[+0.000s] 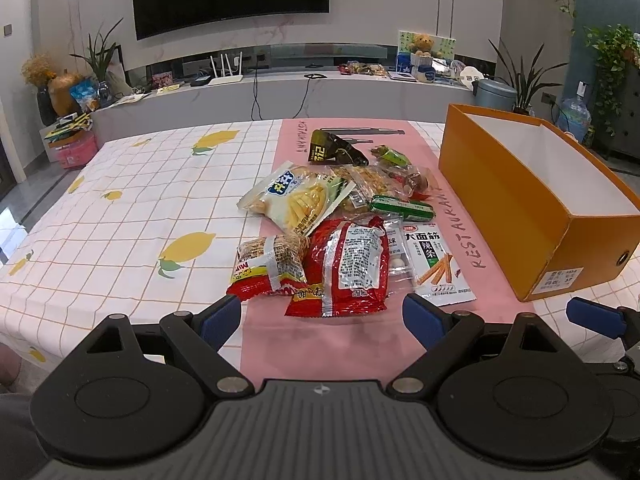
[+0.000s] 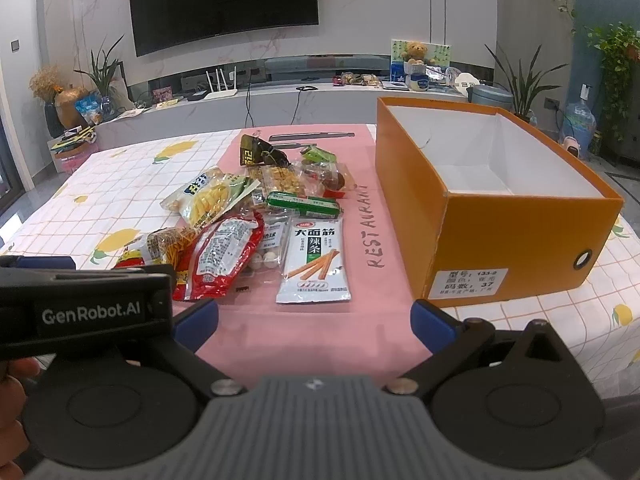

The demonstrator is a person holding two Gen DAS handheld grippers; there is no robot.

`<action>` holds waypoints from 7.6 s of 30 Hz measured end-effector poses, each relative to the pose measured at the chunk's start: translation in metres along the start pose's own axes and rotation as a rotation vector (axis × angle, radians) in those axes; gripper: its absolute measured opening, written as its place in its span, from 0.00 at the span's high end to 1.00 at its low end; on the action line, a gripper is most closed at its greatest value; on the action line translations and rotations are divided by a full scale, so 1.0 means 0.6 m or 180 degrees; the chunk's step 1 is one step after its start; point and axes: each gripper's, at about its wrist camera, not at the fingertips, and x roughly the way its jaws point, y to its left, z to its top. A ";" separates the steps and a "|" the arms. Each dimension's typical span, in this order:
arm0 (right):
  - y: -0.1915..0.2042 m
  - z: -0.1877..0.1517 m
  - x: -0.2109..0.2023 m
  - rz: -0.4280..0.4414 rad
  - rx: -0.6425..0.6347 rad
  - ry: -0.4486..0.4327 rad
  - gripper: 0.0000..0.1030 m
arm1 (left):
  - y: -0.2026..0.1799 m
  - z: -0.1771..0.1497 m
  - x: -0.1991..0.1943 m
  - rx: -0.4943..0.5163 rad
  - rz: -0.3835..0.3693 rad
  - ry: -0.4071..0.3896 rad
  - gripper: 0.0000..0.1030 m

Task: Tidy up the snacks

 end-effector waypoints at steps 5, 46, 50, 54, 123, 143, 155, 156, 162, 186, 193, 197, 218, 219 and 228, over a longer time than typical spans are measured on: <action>0.000 0.000 -0.001 -0.0008 -0.0010 -0.0008 0.03 | -0.001 0.002 0.001 0.0004 0.0021 -0.0009 0.00; -0.032 0.049 0.061 0.0622 -0.0141 -0.0187 0.21 | 0.098 0.063 0.024 -0.0375 0.0289 -0.0099 0.00; -0.039 0.057 0.100 0.0719 -0.0062 -0.0022 0.36 | 0.089 0.074 0.059 -0.0084 0.0170 0.0132 0.00; -0.047 0.052 0.129 0.0894 0.0207 0.0118 0.40 | 0.080 0.077 0.078 0.0074 0.0143 0.0130 0.00; 0.198 -0.008 0.229 -0.0276 -0.0723 -0.0325 0.16 | 0.230 0.114 0.174 -0.0765 0.0071 0.0608 0.48; 0.144 0.032 0.168 0.0161 -0.0209 -0.0529 0.30 | 0.219 0.120 0.155 -0.0708 -0.0065 0.0442 0.48; 0.028 0.101 0.064 0.0501 0.0187 -0.0777 0.30 | 0.160 0.137 0.116 -0.0472 -0.0350 0.0175 0.48; 0.014 0.111 0.052 0.0531 0.0186 -0.0803 0.30 | 0.152 0.140 0.112 -0.0472 -0.0421 0.0163 0.48; -0.078 0.153 -0.010 0.0607 0.0299 -0.1060 0.30 | 0.101 0.159 0.094 -0.0453 -0.0762 0.0137 0.48; -0.272 0.192 0.109 0.0418 0.0775 -0.0074 0.30 | -0.092 0.205 0.121 -0.0150 -0.1263 0.0238 0.48; -0.271 0.193 0.140 0.0131 0.0516 0.0132 0.30 | -0.106 0.204 0.121 -0.0146 -0.1258 0.0264 0.48; -0.279 0.197 0.153 0.0140 0.0473 0.0258 0.29 | -0.113 0.201 0.128 -0.0107 -0.1228 0.0317 0.48; -0.378 0.187 0.040 0.0409 0.1495 -0.0266 0.16 | -0.219 0.213 0.115 0.0074 -0.1372 0.0271 0.48; -0.386 0.186 0.032 0.0396 0.1542 -0.0331 0.16 | -0.232 0.215 0.119 0.0098 -0.1391 0.0292 0.48; -0.432 0.173 -0.010 0.0305 0.1879 -0.0644 0.15 | -0.348 0.217 0.165 0.0300 -0.1508 0.0498 0.48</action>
